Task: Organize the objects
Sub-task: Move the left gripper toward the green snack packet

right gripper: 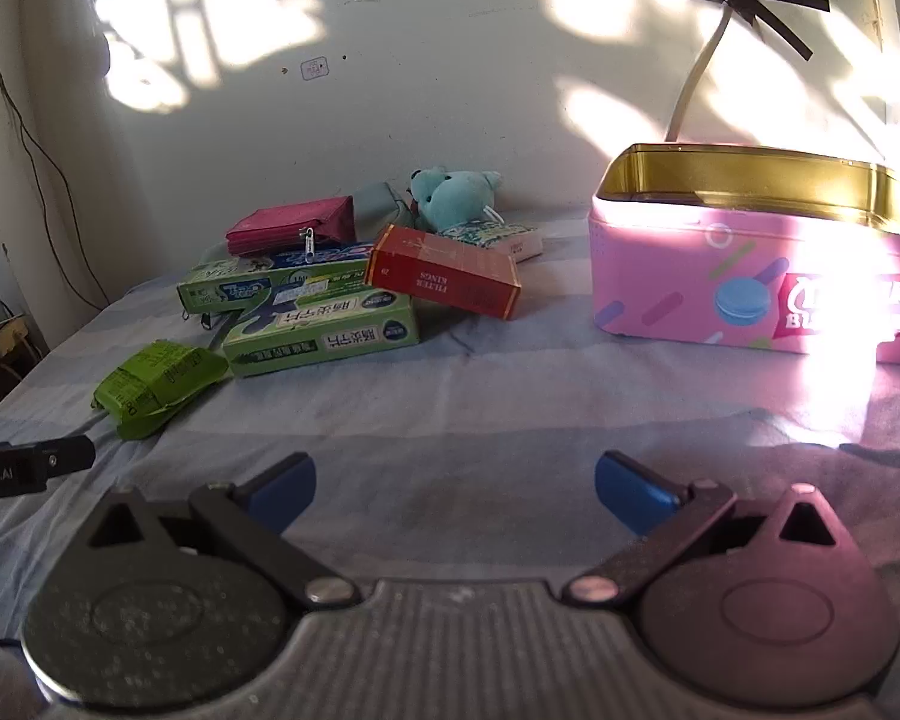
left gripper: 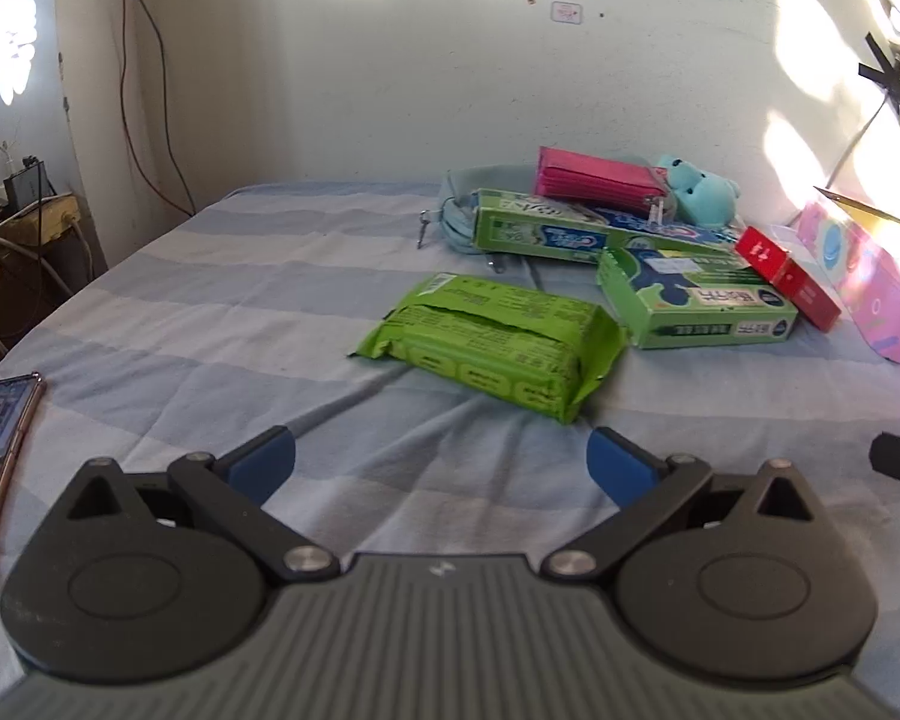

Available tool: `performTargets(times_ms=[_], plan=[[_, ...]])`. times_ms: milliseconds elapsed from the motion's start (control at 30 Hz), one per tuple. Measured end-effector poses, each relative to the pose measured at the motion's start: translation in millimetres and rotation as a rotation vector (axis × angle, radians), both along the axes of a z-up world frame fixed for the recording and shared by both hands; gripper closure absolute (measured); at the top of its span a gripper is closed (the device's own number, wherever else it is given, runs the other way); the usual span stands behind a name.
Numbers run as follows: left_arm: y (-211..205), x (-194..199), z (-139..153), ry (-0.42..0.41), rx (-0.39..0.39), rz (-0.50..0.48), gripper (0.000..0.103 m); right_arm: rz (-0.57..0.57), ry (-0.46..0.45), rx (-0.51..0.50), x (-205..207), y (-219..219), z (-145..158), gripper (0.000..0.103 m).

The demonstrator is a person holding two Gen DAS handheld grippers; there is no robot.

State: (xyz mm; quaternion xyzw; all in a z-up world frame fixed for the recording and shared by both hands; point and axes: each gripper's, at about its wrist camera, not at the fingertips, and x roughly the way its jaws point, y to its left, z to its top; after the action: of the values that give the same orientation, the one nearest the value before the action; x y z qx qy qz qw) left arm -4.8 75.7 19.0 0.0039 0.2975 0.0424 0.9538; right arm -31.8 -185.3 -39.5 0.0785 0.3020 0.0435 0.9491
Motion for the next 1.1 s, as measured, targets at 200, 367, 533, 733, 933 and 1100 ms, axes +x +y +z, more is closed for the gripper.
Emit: performTargets(times_ms=[200, 367, 533, 733, 933, 1100], plan=[[15, 1, -1, 0.005, 0.002, 0.022, 0.0, 0.016, -0.048, -0.005, -2, 11, 6, 0.0], [19, 5, -2, 0.005, -0.004, 0.021, 0.0, 0.047, -0.066, -0.033, -2, 24, 6, 0.0], [29, 11, -8, 0.022, -0.016, 0.035, 0.0, 0.074, -0.084, -0.056, -4, 34, 6, 0.0], [37, 13, -12, 0.021, -0.029, 0.046, 0.0, 0.108, -0.105, -0.091, -5, 46, 6, 0.0], [43, 16, -16, 0.028, -0.071, 0.046, 0.0, 0.114, -0.14, -0.099, -7, 51, 8, 0.0], [45, 17, -17, 0.03, -0.087, 0.044, 0.0, 0.139, -0.177, -0.109, -10, 58, 10, 0.0]])
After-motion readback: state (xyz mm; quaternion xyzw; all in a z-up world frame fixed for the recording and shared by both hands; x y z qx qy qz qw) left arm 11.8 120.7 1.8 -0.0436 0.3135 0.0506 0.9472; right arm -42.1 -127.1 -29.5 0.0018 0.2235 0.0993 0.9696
